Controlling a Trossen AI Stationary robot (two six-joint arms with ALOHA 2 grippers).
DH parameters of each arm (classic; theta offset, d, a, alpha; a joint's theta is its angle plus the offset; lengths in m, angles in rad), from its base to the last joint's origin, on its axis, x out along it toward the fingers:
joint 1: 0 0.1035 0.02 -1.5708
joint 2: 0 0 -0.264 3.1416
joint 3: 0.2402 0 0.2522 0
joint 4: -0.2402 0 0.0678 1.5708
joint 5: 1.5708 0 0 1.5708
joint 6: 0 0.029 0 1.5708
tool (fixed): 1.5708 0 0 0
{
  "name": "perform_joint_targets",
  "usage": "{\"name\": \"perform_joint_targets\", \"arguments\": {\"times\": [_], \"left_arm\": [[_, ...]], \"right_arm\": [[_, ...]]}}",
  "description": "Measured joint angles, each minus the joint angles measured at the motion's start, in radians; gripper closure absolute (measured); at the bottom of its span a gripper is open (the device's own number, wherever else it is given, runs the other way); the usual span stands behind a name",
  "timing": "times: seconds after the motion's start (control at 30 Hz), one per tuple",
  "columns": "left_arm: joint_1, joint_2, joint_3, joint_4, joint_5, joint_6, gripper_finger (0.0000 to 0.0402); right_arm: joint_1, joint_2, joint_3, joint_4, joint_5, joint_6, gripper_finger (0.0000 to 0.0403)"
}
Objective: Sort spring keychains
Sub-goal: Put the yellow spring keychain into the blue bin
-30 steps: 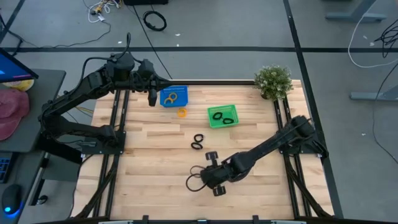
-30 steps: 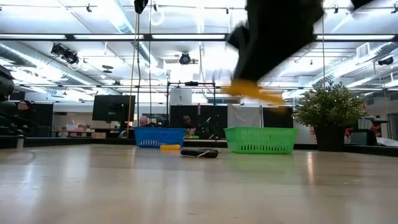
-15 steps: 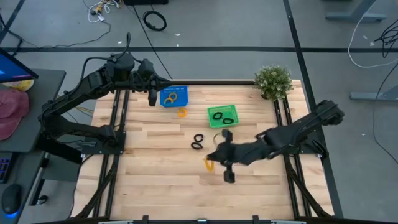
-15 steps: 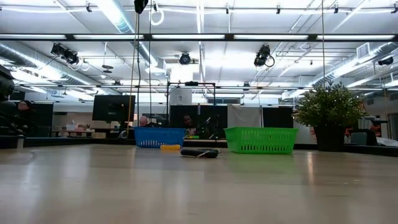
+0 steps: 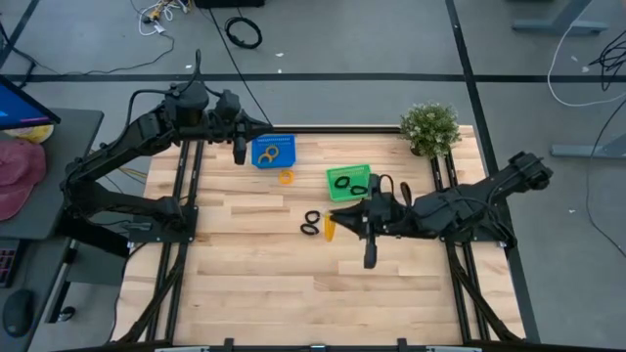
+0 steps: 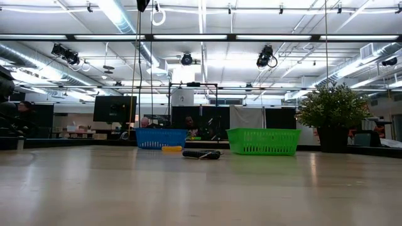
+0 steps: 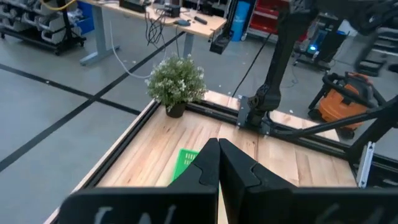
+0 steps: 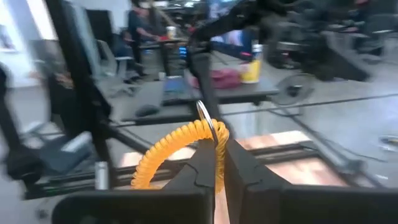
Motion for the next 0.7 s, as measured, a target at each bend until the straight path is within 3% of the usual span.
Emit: {"name": "perform_joint_targets", "arguments": {"times": [0.2, 0.33, 0.53, 0.7], "left_arm": [[-0.023, 0.000, 0.000, 0.004, 0.015, 0.000, 0.0399], [-0.046, 0.000, 0.000, 0.004, 0.016, 0.002, 0.0399], [-0.063, 0.000, 0.000, 0.012, 0.016, 0.011, 0.0399], [-0.066, 0.000, 0.000, 0.019, 0.016, 0.011, 0.0399]], "right_arm": [[-0.016, -0.022, -0.001, -0.011, 0.035, -0.024, 0.0397], [-0.015, -0.091, -0.092, 0.056, 0.001, -0.013, 0.0397], [-0.016, -0.254, -0.396, 0.378, 0.006, 0.043, 0.0397], [-0.017, -0.322, -0.511, 0.608, 0.016, -0.078, 0.0397]]}}
